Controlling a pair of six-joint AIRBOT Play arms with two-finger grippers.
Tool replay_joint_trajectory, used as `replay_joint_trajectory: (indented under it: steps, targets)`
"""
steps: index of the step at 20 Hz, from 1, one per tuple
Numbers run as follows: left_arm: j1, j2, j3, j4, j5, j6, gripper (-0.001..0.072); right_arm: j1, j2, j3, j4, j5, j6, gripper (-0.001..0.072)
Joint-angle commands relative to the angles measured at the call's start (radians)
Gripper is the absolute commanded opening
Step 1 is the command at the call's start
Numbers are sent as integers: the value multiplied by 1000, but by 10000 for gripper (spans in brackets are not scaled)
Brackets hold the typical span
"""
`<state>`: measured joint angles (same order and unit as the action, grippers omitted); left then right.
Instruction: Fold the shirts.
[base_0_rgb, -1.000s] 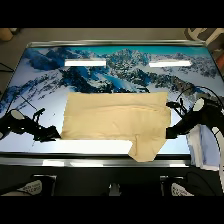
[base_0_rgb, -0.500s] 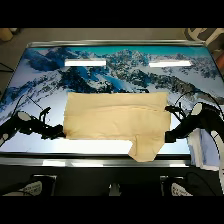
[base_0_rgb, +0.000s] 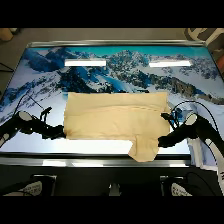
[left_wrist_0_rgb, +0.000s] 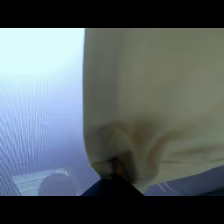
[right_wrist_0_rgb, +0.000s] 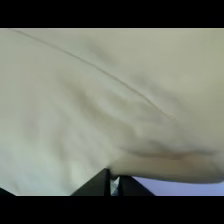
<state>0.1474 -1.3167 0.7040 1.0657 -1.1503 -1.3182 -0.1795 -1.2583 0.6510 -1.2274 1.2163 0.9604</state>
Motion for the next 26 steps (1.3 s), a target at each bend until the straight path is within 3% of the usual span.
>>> replay_joint_trajectory:
  steps: [1,4,6,8,13,17,21,24,25,26]
  targets:
    - [1,4,17,-4,-21,59,24,1,26,17,13,-93,-17,24]
    - [1,48,121,-5,-47,88,23,1,90,146,17,-38,-56,22]
    - [1,75,226,-5,-76,61,22,1,103,263,34,6,-56,21]
    - [1,61,341,0,-86,29,21,5,75,367,43,-43,-57,20]
    - [-12,-163,605,-2,-98,-57,22,22,-188,642,81,-200,-56,20]
    - [-6,-338,765,-2,-123,-78,22,21,-369,840,73,-230,5,20]
    - [-39,-474,865,-5,-110,-82,23,22,-465,866,98,-272,18,22]
    - [-61,-547,904,-5,-96,-129,39,22,-505,866,97,-220,22,25]
    - [-63,-554,908,-5,-86,-133,166,22,-511,866,89,-211,18,81]
    - [-61,-552,917,-4,-82,-132,479,19,-510,866,89,-208,3,280]
